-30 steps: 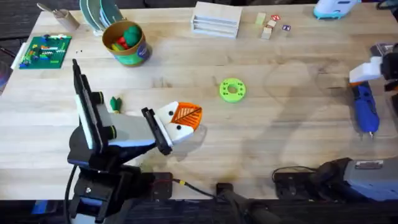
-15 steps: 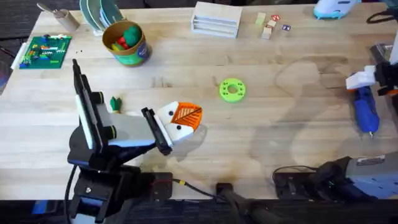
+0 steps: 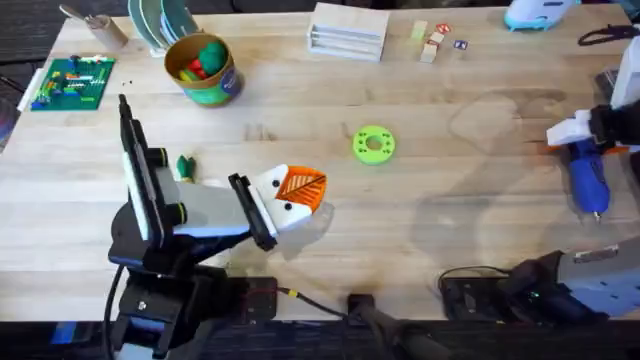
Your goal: Pick up the gripper from the table and insert it into the empty holder that is missing its gripper. Then pick up a screw, insert it into the mounting hole, and use the screwdriver to tighten it. Finally, clean up the table by picking up the vegetable and placing it into the bucket.
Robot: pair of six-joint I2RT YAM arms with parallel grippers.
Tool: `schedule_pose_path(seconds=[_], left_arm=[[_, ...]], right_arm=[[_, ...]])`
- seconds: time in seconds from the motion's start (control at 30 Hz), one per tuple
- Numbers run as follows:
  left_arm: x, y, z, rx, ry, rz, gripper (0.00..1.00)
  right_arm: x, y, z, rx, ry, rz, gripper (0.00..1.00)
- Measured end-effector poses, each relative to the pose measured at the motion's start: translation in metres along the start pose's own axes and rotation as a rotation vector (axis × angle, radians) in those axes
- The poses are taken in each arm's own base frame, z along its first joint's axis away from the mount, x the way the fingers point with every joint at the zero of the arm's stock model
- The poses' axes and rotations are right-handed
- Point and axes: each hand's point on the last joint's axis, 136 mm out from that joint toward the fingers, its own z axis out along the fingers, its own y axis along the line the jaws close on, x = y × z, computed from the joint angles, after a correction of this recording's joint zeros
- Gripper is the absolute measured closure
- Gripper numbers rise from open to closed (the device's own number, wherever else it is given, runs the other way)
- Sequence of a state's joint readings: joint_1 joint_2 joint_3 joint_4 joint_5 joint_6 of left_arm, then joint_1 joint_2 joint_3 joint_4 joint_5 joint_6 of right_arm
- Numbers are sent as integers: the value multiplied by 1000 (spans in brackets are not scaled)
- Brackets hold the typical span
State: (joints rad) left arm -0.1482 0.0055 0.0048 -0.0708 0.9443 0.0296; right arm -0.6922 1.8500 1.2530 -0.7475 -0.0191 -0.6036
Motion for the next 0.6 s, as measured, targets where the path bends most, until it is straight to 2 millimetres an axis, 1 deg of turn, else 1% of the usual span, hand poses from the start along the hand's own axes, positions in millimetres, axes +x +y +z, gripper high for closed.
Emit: schedule_pose_path(seconds=[0.07,0.1,0.13,0.2,0.27,0.4,0.43,0.5,0.53,0.6], left_arm=[[0,0,0,2,0,0,997],[0,0,0,2,0,0,997],[0,0,0,2,0,0,997],[0,0,0,2,0,0,997],[0,0,0,2,0,0,997],[0,0,0,2,0,0,997],[0,0,0,2,0,0,997],[0,0,0,2,0,0,997],[0,0,0,2,0,0,997],[0,0,0,2,0,0,997]], right_arm=[[0,0,0,0,-1,-4,277],[-1,-1,0,2,-3,-4,353],[-1,-2,0,5,-6,-3,452],[-1,-2,0,5,-6,-6,534],[-2,-4,0,15,-9,-6,657],[-2,-6,1,23,-9,-8,800],[-2,-6,1,22,-8,-7,898],[-2,-6,1,21,-8,-7,964],[-2,-6,1,20,-9,-7,981],[-2,-6,1,19,-9,-6,975]])
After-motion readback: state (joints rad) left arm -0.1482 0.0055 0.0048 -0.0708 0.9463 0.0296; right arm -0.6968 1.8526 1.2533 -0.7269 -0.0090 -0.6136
